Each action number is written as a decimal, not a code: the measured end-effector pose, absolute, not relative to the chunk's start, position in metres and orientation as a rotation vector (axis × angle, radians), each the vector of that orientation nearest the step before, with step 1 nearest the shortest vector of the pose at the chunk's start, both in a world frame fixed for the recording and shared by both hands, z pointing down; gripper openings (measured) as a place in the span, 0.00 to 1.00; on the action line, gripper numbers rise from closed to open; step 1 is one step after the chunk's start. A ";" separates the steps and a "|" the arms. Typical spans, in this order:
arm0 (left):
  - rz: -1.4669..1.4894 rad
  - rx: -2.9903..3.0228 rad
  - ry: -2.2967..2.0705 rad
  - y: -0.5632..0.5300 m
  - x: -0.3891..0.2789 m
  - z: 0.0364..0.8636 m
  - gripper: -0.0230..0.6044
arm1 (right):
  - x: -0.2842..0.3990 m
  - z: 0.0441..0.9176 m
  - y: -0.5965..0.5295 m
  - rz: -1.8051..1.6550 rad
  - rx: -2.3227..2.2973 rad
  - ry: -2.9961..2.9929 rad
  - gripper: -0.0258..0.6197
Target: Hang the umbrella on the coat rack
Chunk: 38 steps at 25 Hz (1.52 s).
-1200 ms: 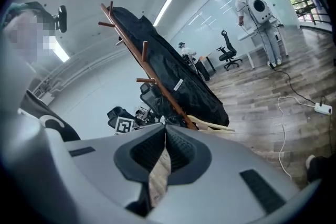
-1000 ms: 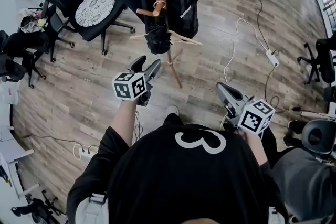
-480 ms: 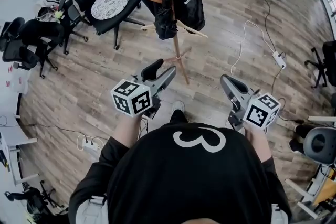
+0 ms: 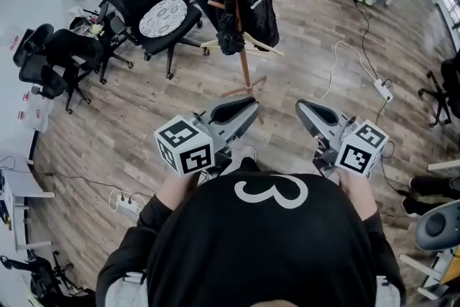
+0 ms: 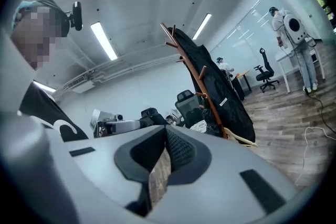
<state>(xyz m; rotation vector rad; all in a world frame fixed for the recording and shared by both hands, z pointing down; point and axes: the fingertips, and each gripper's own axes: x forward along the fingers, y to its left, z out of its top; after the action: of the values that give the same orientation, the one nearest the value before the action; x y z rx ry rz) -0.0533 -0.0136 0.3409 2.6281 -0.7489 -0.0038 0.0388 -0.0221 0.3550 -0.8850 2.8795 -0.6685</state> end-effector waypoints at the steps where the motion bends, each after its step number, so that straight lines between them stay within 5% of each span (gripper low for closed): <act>1: 0.002 2.646 -0.731 -0.004 -0.049 0.337 0.12 | 0.038 0.351 -0.015 -0.653 -0.872 2.888 0.08; 15: 0.052 2.753 -0.693 0.058 -0.022 0.309 0.06 | 0.035 0.312 0.054 -0.396 -0.783 2.957 0.08; 38: 0.071 2.726 -0.688 0.047 -0.026 0.318 0.06 | 0.035 0.319 0.045 -0.450 -0.782 2.930 0.08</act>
<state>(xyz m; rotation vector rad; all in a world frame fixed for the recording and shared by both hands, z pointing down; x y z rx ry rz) -0.0259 0.0472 0.3180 2.7263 -0.6881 0.0709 0.0350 0.0454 0.3192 -0.7819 2.9301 -0.4502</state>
